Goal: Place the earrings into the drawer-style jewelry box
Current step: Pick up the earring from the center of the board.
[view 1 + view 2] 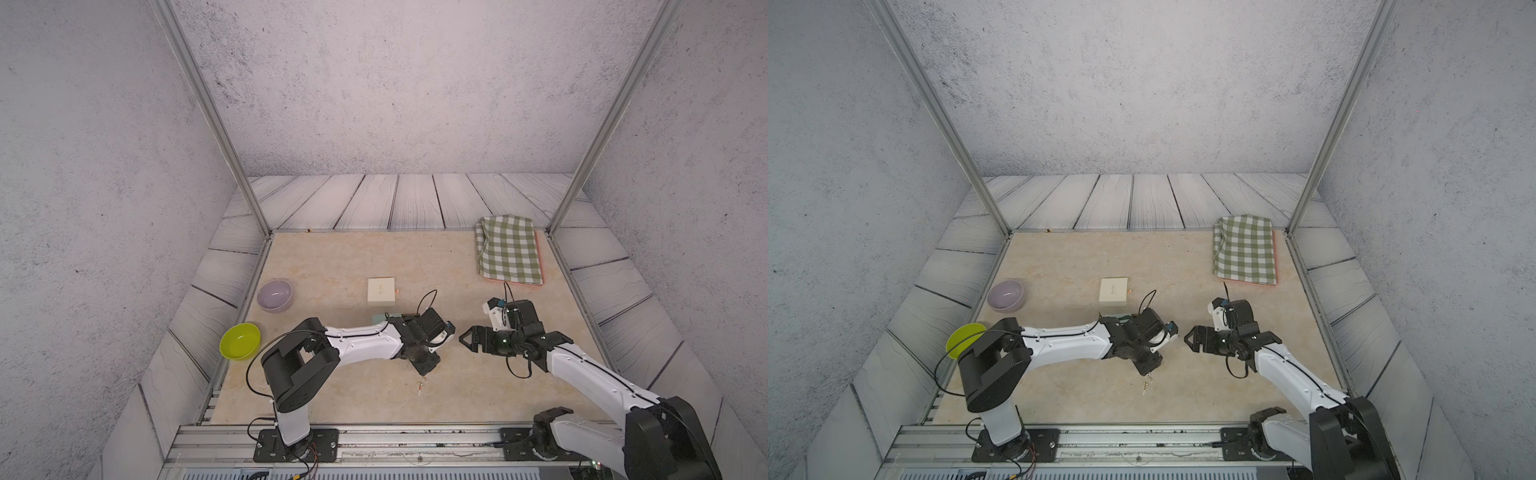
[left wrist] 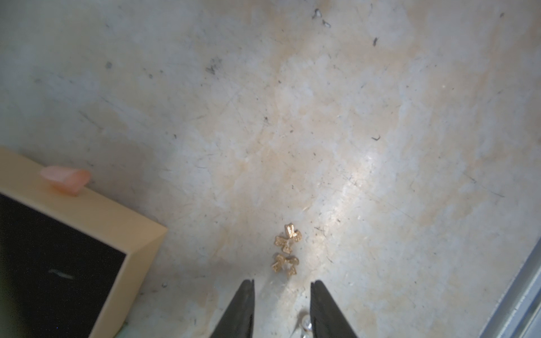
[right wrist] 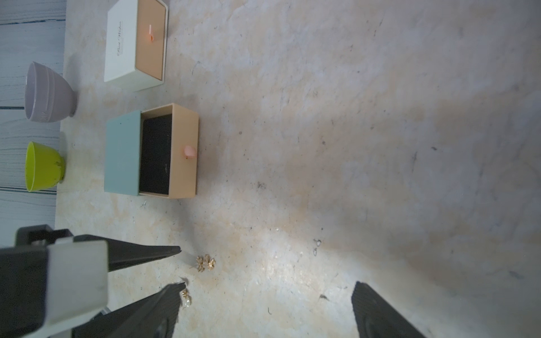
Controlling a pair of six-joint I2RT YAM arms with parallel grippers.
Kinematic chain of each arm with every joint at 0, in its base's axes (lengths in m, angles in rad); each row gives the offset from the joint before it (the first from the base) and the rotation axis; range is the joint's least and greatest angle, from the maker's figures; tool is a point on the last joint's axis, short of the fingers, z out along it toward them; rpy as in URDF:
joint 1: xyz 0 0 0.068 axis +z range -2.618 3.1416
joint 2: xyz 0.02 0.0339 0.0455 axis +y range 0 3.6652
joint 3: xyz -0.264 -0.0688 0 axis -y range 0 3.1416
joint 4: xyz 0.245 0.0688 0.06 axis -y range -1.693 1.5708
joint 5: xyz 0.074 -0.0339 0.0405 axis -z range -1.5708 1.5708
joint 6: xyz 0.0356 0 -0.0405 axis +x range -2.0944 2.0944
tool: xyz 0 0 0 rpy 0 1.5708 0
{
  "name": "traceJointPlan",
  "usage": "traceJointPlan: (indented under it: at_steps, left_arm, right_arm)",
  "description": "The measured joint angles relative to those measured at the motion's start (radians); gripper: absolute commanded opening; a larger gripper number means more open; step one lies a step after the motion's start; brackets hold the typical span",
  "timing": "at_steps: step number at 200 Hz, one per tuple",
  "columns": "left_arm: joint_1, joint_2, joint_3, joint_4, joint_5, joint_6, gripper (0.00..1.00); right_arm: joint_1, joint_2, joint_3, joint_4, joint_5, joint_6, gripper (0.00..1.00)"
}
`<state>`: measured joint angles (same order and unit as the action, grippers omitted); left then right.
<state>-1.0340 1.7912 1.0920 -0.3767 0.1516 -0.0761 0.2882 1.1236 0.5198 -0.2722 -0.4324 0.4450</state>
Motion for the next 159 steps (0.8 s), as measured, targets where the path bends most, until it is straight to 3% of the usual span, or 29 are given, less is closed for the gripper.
traceJointPlan:
  at_steps: [37, 85, 159]
  left_arm:
    - [0.000, 0.031, 0.021, -0.005, 0.017, 0.003, 0.29]
    - [0.000, 0.034, 0.022, -0.009, 0.021, 0.008, 0.15]
    - [0.000, 0.037, 0.024, -0.009, 0.022, 0.008, 0.15]
  right_arm:
    - [-0.003, 0.000, 0.000, 0.000, 0.000, 0.000, 0.96]
    - [-0.007, 0.000, -0.002, 0.000, -0.001, 0.000, 0.96]
    - [-0.008, 0.000, -0.007, 0.001, -0.003, 0.001, 0.96]
